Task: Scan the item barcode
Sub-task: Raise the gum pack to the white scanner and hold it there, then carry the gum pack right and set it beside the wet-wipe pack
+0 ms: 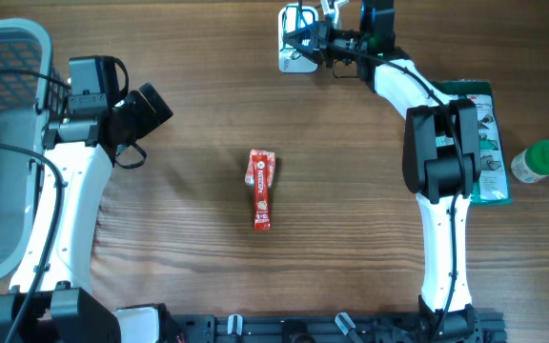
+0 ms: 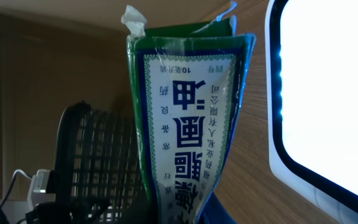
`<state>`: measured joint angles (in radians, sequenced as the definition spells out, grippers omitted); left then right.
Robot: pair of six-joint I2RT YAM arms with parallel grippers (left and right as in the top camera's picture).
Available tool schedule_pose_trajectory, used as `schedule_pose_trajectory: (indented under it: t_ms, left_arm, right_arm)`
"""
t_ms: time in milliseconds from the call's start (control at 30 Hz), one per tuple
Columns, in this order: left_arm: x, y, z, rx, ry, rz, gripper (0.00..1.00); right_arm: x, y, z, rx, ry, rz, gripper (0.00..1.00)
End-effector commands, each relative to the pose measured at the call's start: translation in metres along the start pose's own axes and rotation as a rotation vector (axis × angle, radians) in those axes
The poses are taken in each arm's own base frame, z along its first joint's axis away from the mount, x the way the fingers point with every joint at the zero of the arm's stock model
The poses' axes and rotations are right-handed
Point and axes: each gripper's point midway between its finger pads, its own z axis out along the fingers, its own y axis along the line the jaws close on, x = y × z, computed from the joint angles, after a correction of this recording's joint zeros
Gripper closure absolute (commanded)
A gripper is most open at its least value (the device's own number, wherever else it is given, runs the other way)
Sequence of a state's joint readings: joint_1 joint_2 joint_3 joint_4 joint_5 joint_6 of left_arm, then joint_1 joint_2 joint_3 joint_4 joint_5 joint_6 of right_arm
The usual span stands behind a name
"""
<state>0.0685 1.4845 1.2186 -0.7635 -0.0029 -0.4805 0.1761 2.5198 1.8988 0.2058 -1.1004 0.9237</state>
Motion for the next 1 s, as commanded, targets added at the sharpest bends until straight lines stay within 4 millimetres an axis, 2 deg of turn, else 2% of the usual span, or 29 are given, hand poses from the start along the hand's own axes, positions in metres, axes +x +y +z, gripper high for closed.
schedule_pose_trajectory:
  t_ms: [0, 100, 167, 267, 467, 567, 667, 700, 733, 800, 967]
  left_arm:
    - [-0.005, 0.001, -0.005, -0.002, -0.021, -0.002, 0.00]
    - [-0.005, 0.001, -0.005, -0.002, -0.021, -0.002, 0.00]
    - [-0.005, 0.001, -0.005, -0.002, -0.021, -0.003, 0.00]
    - [-0.005, 0.001, -0.005, -0.002, -0.021, -0.003, 0.00]
    - [-0.005, 0.001, -0.005, -0.002, -0.021, -0.003, 0.00]
    - [-0.005, 0.001, -0.005, -0.002, -0.021, -0.003, 0.00]
    - [-0.005, 0.001, -0.005, -0.002, -0.021, -0.002, 0.00]
    - [-0.005, 0.001, -0.005, -0.002, -0.021, -0.002, 0.00]
    - [-0.005, 0.001, -0.005, -0.002, -0.021, -0.003, 0.00]
    - [-0.005, 0.001, -0.005, -0.002, -0.021, -0.002, 0.00]
    - [-0.005, 0.001, -0.005, -0.002, -0.021, -0.002, 0.00]
  right_arm:
    - [0.005, 0.001, 0.001, -0.020, 0.028, 0.024, 0.85]
    - [0.006, 0.003, -0.001, -0.031, 0.041, 0.053, 0.95]
    - [0.006, 0.006, -0.003, -0.040, 0.050, 0.078, 0.95]
    - [0.004, 0.023, -0.007, -0.051, 0.054, 0.049, 0.95]
    - [0.002, 0.085, -0.028, -0.004, 0.037, -0.058, 0.95]
    - [0.009, 0.103, -0.046, 0.122, 0.013, -0.119, 0.95]
    - [0.029, 0.113, -0.072, 0.291, 0.027, -0.193, 0.95]
    - [0.040, 0.114, -0.086, 0.381, 0.045, -0.215, 0.95]
    - [0.056, 0.109, -0.110, 0.533, 0.072, -0.232, 0.96]
    - [0.074, 0.097, -0.141, 0.728, 0.113, -0.232, 0.95]
    - [0.125, 0.065, -0.227, 1.206, 0.265, -0.099, 0.95]
